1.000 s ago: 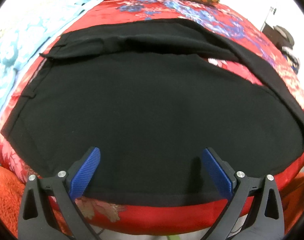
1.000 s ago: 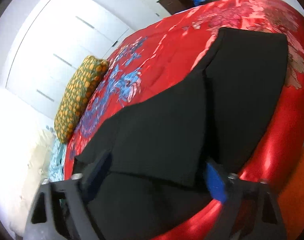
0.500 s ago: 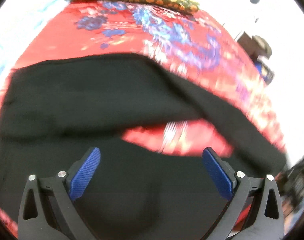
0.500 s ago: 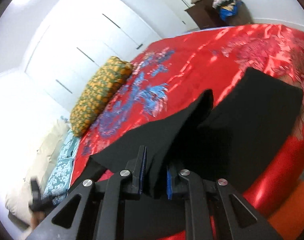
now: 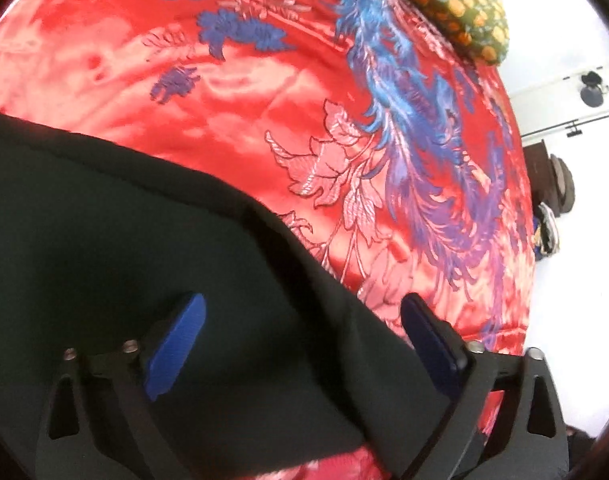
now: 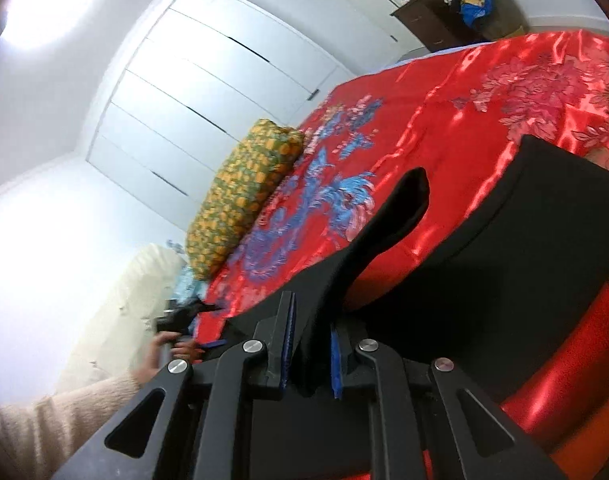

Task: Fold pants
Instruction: 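Grasp the trousers with the left tool while the right tool holds the leg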

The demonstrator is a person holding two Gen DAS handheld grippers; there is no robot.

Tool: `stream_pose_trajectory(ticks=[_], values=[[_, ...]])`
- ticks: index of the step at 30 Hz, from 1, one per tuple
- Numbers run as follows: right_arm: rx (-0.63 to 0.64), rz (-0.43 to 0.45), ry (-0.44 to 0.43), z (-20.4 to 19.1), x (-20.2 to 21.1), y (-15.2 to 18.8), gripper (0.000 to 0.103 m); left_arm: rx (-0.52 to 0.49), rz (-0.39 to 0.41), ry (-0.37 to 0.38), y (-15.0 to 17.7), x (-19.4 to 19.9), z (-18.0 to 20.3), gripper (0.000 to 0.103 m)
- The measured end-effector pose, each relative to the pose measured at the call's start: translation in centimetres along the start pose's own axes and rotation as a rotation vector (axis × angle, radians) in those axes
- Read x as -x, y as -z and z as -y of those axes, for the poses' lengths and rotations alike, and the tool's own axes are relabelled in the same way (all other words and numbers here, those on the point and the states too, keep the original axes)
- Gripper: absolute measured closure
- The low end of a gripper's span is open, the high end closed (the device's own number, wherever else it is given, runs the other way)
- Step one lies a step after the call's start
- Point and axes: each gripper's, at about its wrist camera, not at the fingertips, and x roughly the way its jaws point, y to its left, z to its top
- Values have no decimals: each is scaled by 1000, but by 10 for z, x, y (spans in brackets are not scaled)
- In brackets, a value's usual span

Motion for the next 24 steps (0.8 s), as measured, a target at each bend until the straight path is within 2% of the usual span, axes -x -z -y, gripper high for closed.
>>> stream_pose_trajectory(ticks=[1,6,8,9,10,12,14,17,18,20,22,24], values=[[0,8,-30,-2,3,-1,88,5,-11,-3,-1,-6,0,21],[3,27,-141,-11,19,-2,90,41,10,16,-9,-8,-9,37],[13,26,-198,-18,27,-1,90,66,9,39,-11,-8,-14,57],[22,24,-214,-23,28,-1,90,72,6,55,-10,-7,-17,82],[32,23,-232,-26,32,-2,90,76,2,49,-9,-6,-20,97],[30,22,-255,-28,39,-5,91,78,29,91,-2,6,-27,99],[40,11,-222,-27,42,-12,91,74,85,128,5,27,-28,100],[54,-36,-162,-22,29,-35,91,45,193,185,27,86,-27,100],[70,-49,-151,-24,23,-44,91,12,258,187,42,120,-26,100],[116,-73,-155,-31,11,-64,91,-40,381,161,73,174,-29,100],[166,-127,-142,-40,-1,-81,91,-121,523,100,136,232,-45,98],[242,-207,-59,-40,-13,-89,91,-150,554,37,187,244,-67,98]])
